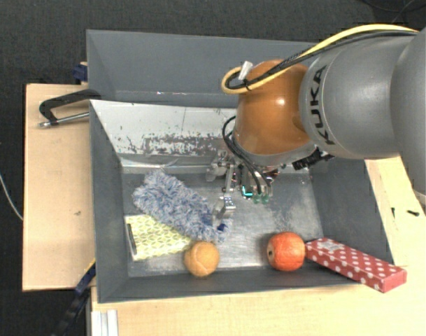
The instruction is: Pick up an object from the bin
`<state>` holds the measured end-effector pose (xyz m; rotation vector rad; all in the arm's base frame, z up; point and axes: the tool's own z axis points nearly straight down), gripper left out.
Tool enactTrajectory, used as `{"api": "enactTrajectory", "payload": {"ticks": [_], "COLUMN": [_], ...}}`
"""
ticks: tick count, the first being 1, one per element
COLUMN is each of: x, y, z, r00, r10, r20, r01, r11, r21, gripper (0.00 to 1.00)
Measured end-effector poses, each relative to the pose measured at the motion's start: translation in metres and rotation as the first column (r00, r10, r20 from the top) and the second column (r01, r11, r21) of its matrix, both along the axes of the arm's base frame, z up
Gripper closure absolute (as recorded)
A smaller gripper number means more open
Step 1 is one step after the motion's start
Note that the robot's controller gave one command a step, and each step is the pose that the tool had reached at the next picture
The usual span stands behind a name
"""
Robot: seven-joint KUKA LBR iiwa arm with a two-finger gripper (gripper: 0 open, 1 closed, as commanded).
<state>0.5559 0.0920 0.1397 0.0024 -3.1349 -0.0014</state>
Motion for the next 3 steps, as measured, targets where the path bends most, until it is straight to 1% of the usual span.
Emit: {"api": "enactTrajectory", "payload": {"ticks": [1,2,3], "x": [0.002,-0.034,-0.020], "y": [0.000,0.032,0.033], "z": [0.004,-0.056,-0.063], "r00": [1.000,0.998,0.998], "r10": [-0.001,0.065,-0.065], "r20": [0.008,0.016,0.008], "r01": [0.001,-0.065,0.065], "r11": [1.000,0.998,0.998], "r21": [0.001,0.001,0.001], "gripper": [0.00,0.00,1.00]}}
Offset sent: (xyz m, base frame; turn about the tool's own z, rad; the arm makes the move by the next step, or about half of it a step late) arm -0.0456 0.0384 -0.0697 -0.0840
